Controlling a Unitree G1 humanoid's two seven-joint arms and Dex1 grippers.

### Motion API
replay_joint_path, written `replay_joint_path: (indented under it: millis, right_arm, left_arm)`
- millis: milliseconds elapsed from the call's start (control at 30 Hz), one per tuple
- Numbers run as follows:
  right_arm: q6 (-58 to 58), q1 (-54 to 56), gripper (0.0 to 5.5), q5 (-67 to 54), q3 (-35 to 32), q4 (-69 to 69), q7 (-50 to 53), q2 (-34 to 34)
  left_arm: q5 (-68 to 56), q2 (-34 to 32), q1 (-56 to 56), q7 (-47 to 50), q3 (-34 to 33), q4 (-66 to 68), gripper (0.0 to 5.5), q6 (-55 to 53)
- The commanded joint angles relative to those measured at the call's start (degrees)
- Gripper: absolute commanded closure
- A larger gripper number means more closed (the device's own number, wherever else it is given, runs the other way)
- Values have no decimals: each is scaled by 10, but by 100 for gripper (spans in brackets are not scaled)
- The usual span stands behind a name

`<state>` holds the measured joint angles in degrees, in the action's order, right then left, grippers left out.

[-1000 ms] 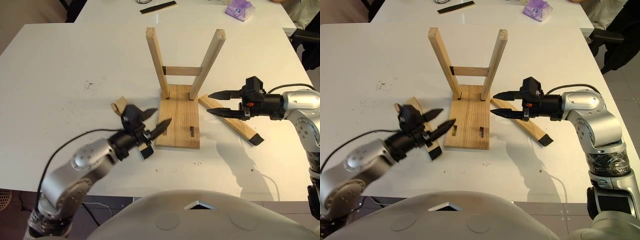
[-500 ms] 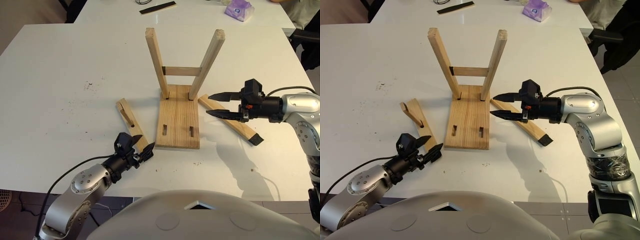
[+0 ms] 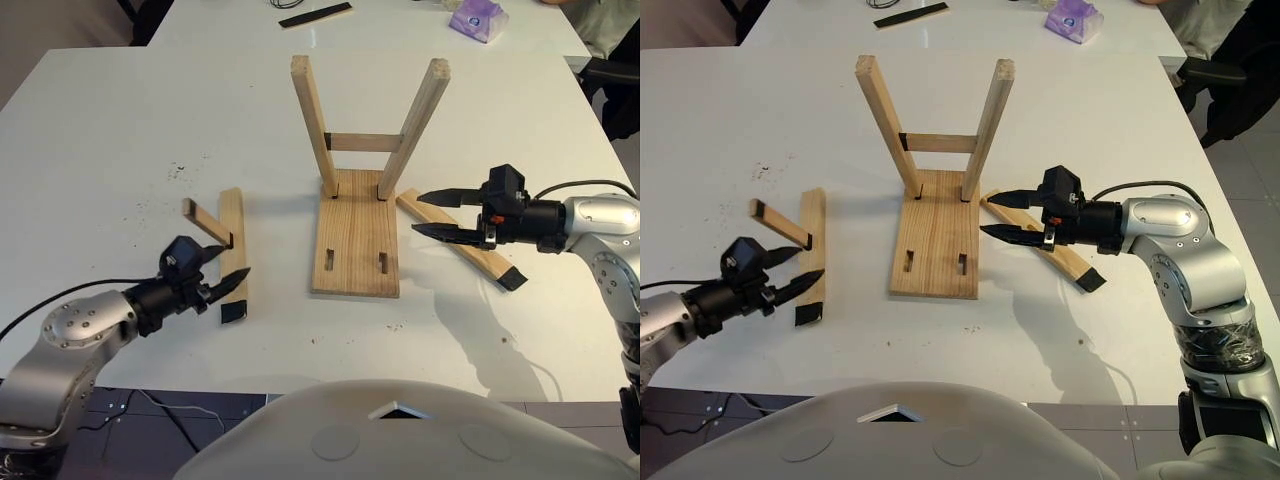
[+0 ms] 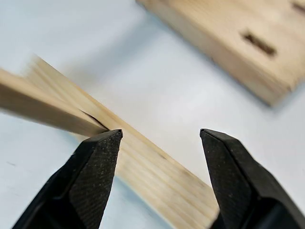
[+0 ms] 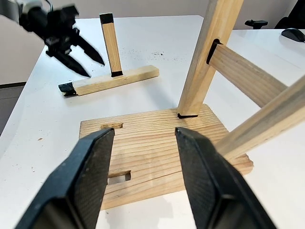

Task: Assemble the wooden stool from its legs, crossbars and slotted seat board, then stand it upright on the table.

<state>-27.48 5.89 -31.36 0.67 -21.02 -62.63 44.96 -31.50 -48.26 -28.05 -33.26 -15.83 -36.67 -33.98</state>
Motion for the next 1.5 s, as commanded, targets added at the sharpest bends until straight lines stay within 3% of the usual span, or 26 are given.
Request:
replay_joint_path:
  millis: [33, 167, 267, 433, 567, 867, 967, 1233, 1367, 1500]
  right_arm:
    - [-2, -17, 314, -1, -15, -11, 8, 7]
    - [-5, -25, 314, -4, -17, -17, 12, 5]
    - [-5, -26, 314, -5, -16, -18, 11, 5]
    - [-5, -16, 314, -3, -8, -9, -5, 13]
    - [-9, 1, 314, -4, -6, 0, -14, 14]
    - [-3, 12, 314, 3, 6, 9, -21, 8]
    - [-1, 8, 314, 3, 6, 6, -19, 7]
    - [1, 0, 314, 4, 7, 3, -11, 2]
    - [2, 0, 314, 5, 10, 2, -5, -1]
    - [4, 1, 314, 8, 14, 4, 0, -4]
  left_arm:
    - [-31, 77, 26, 134, 7, -86, 247, -118]
    - [-55, 219, 1, 300, 54, -186, 247, -215]
    - [-16, 322, -25, 412, 51, -200, 247, -227]
    - [63, 404, -80, 486, 94, -207, 247, -180]
    - [101, 420, -87, 479, 125, -166, 247, -144]
    - [134, 406, -24, 431, 114, -72, 247, -106]
    - [137, 403, -26, 415, 113, -68, 217, -105]
    - [145, 384, -23, 382, 141, -69, 74, -130]
    - [133, 391, -31, 373, 127, -46, 71, -172]
    - [113, 414, -29, 369, 95, -28, 128, -193]
